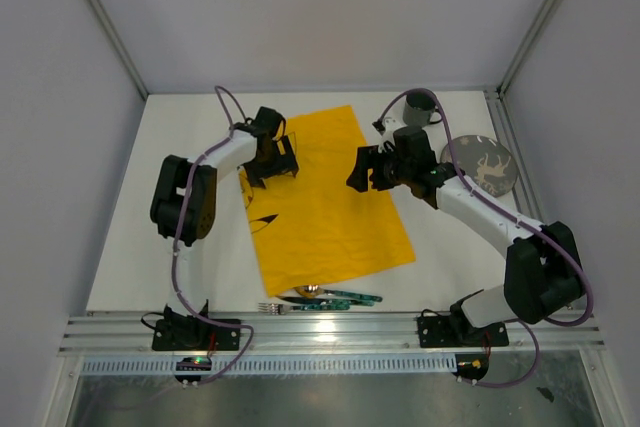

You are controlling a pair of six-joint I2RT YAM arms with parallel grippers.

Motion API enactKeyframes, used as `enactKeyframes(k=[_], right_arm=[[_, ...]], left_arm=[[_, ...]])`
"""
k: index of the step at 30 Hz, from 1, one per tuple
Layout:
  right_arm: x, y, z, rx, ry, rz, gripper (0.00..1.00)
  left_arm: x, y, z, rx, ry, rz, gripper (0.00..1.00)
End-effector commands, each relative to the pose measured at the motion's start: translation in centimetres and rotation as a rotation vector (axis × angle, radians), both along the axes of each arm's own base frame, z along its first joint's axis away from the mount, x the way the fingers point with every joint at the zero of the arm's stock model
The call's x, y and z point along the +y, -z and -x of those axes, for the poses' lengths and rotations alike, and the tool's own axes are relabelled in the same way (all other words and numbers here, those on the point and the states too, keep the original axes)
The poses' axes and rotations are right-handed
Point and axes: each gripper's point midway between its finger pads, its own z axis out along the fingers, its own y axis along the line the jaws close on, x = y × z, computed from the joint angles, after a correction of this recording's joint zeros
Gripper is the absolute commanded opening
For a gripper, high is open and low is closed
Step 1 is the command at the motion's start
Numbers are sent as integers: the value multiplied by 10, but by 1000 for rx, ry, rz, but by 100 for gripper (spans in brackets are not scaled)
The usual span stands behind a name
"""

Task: Set the dinner table for one person

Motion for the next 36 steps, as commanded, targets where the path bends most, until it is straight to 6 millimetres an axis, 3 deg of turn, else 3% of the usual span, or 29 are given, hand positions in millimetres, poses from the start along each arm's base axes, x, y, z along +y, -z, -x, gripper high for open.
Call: enactKeyframes(k=[1, 12, 18, 21, 26, 31, 36], right_arm=[[2, -22, -3, -74, -2, -22, 76], [3, -30, -7, -85, -1, -29, 76], [5, -36, -10, -98, -7, -31, 76], [6, -35, -12, -96, -9, -28, 76], [13, -40, -21, -133, -24, -44, 75], [24, -64, -41, -195, -34, -83, 75], [33, -67, -54, -198, -46, -88, 76]], left_arm=[[38, 29, 29, 119, -44, -170, 93], [72, 21, 47, 159, -66, -284, 93], [107, 12, 54, 173, -130, -300, 94], [115, 5, 52, 159, -136, -302, 94], [97, -24, 26, 75, -93, -210, 93], [81, -72, -5, -76, -48, -131, 94], [65, -108, -23, -192, -19, -43, 95]])
